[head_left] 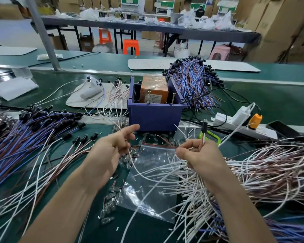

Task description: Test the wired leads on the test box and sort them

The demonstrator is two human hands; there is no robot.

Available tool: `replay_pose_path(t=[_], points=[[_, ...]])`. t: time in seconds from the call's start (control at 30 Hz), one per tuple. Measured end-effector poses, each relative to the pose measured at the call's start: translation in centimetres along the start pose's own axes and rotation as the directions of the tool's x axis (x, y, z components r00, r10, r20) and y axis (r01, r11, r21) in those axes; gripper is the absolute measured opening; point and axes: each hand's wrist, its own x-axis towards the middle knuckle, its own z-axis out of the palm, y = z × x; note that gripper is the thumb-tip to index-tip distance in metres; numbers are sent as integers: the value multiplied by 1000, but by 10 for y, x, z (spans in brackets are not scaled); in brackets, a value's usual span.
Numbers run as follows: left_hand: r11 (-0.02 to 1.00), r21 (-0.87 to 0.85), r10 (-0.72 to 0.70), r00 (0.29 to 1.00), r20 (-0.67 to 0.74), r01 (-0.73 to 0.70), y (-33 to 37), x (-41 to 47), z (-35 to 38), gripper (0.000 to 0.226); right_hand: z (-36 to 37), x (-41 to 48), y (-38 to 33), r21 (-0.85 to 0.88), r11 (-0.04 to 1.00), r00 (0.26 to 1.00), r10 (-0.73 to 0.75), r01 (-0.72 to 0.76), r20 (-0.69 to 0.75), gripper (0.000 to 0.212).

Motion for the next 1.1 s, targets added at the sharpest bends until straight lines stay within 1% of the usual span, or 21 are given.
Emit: replay_pose_path(t=[0.07,0.13,0.17,0.27,0.37,0.47,0.53,0.6,0.63,0.7,0.73,0.8,0.9,0.97,1.03,1.1], points=[[998,42,-43,999,29,42,-4,4,3,63,0,0,1,-12,1000,1000,-10,10,7,13],[997,62,-51,997,56,47,-7,7,7,58,0,1,2,-21,1000,1000,-20,21,11,10],[999,36,-43,997,65,40,-8,8,10,54,0,1,3,-24,999,1000,-24,24,11,9],[998,-68,-9,1000,16,10,-13,13,15,44,-1,1,4,-9,1000,1000,-27,27,6,6],[997,-68,43,998,-40,-46,-17,13,18,40,0,1,4,6,1000,1000,-24,24,6,5],[992,-7,123,991,-50,-123,-18,10,22,31,0,1,4,-4,1000,1000,-18,18,-8,10],[975,131,195,975,-110,-181,-18,9,26,24,0,0,3,-6,1000,1000,-17,17,-7,11],[920,323,287,943,-171,-222,-19,8,28,27,0,-1,1,4,1000,1000,-16,16,1,11],[881,406,338,924,-179,-244,-19,7,27,30,0,-2,-1,12,1000,1000,-15,15,0,12],[802,520,433,886,-169,-293,-15,2,26,33,1,-3,-4,25,1000,1000,-17,18,-14,14],[769,553,476,865,-160,-321,-12,0,26,32,2,-3,-5,6,1000,999,-27,27,-30,15],[713,596,550,822,-148,-370,-1,-3,26,29,3,-2,-9,-90,994,995,-75,69,-72,16],[628,668,617,778,-116,-398,20,-2,26,21,2,7,-23,-197,970,981,-165,143,-102,14],[597,700,632,767,-109,-392,36,5,25,21,-3,18,-36,-205,965,977,-185,160,-109,12],[570,739,616,782,-95,-359,49,13,23,18,-8,30,-48,-219,960,972,-204,176,-114,11],[507,796,597,801,-48,-329,58,22,21,16,-12,40,-59,-304,928,960,-259,217,-104,12]])
